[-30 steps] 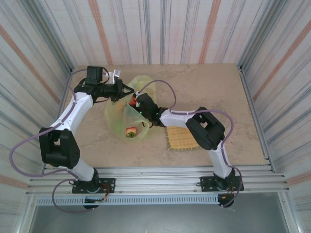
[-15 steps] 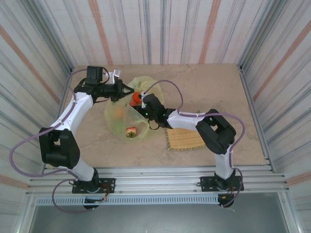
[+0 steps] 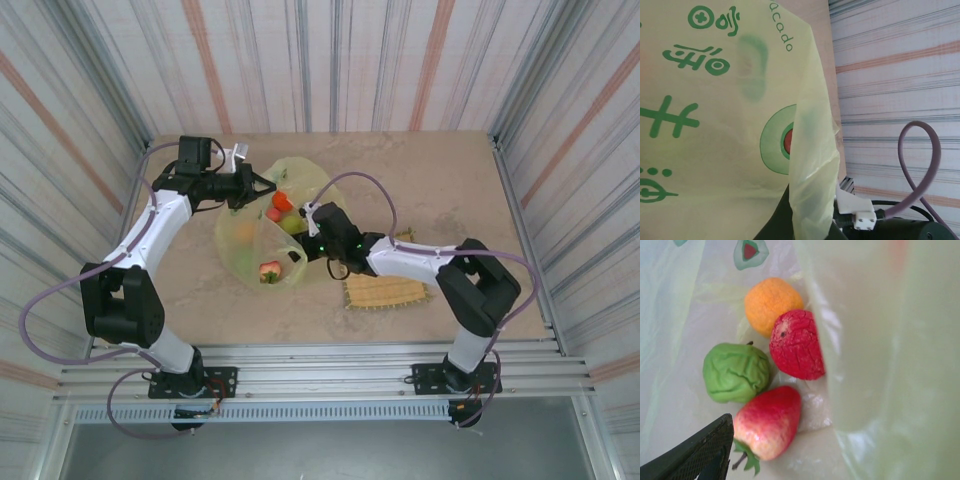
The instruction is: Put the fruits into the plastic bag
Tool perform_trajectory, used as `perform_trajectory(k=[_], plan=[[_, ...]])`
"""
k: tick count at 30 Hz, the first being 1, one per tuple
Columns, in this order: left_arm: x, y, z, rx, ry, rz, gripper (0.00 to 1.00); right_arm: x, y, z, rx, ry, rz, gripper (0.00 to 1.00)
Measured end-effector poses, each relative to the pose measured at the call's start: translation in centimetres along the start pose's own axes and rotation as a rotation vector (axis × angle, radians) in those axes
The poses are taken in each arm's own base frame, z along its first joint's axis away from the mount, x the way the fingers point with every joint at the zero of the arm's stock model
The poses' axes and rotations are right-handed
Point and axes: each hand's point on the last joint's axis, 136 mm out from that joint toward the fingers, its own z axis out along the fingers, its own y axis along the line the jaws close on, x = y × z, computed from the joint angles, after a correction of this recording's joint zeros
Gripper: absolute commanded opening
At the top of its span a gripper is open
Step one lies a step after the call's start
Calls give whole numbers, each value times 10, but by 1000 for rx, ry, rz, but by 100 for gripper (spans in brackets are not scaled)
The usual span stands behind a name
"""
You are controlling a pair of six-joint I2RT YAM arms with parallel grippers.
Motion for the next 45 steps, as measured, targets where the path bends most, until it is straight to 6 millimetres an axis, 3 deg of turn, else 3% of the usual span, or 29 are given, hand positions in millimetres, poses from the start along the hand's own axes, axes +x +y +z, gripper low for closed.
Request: perform_trajectory(k=[8,17,23,29,35,40,45], plan=[[0,0,0,0,0,0,0,13,2,-30,-14,29,-92,69],[0,0,0,0,0,0,0,1,20,-77,-76,-24,-189,69],[0,0,0,0,0,0,0,-7,10,-113,-50,-69,-188,71],[0,0,0,0,0,0,0,-27,-22,-150,78,-151,-151,74],[0,0,0,0,0,0,0,-27,-72,-174,266,-179,-73,86],[0,0,0,0,0,0,0,-18,-112,-183,412,-142,-17,99],[1,1,0,-1,1,-2,0,0,-152,-176,506,-16,58,99]])
